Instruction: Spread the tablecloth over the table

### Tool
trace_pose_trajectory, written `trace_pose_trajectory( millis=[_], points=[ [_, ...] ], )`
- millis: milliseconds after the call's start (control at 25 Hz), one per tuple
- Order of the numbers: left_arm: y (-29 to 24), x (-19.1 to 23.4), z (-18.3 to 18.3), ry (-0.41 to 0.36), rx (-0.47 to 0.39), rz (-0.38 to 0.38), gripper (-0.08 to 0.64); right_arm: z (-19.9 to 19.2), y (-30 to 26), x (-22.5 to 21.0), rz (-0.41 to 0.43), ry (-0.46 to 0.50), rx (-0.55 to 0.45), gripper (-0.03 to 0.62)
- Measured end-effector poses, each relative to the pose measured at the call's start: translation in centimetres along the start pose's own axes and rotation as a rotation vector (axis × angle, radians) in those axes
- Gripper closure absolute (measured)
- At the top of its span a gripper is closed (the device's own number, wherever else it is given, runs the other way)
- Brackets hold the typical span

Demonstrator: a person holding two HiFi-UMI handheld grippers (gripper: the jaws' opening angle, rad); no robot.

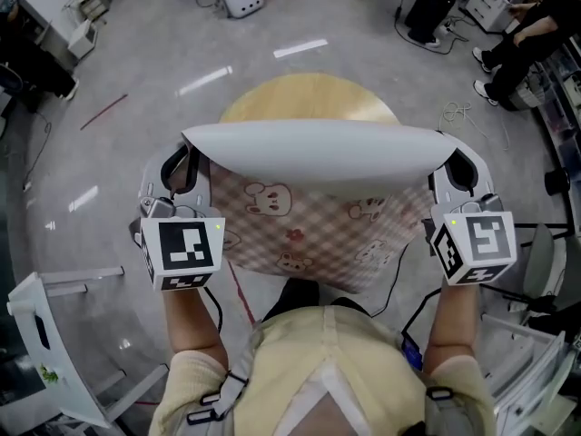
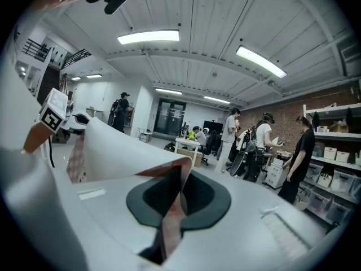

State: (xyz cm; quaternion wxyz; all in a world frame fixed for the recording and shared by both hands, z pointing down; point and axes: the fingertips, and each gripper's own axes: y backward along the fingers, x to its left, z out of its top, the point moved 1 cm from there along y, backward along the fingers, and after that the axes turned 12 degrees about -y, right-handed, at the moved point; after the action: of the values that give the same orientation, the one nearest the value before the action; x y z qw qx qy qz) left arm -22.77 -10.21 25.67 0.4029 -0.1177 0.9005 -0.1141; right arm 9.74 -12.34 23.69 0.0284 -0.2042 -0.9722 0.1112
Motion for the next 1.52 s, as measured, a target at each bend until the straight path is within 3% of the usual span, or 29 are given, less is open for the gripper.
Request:
trace_pose_trajectory(
  millis=[360, 560, 800, 1000, 1120, 1520],
  points=[
    [-3.9, 0.6, -0.6, -0.022, -0.034, -0.006, 0.546, -0.3, -3.7, -1.1, -0.039, -0.008, -0.011, 0.581],
    [-4.9, 1.9, 0.2, -0.033, -0.037, 0.028, 0.546, 1.0, -5.2, -1.8, -0.034, -0.003, -0.033, 0.581],
    [-10.5, 5.9, 4.0, -0.073, -0.015, 0.043, 0.546, 4.9, -11.4, -5.8, 0.003, -0.027, -0.043, 0.581],
    [-18.8, 4.6, 5.1, -0.068, 0.033, 0.053, 0.546, 3.4, -18.3, -11.5, 0.027, -0.03, -0.042, 0.581],
    [-20.3, 4.3, 5.8, -0.071, 0.064, 0.033, 0.546, 3.5, -19.5, -12.9, 0.028, -0.026, -0.02, 0.581],
    [-23.7, 3.1, 1.5, -0.032, 0.121, -0.057, 0.545, 0.4, -23.4, -11.8, 0.045, 0.043, 0.054, 0.58]
  ],
)
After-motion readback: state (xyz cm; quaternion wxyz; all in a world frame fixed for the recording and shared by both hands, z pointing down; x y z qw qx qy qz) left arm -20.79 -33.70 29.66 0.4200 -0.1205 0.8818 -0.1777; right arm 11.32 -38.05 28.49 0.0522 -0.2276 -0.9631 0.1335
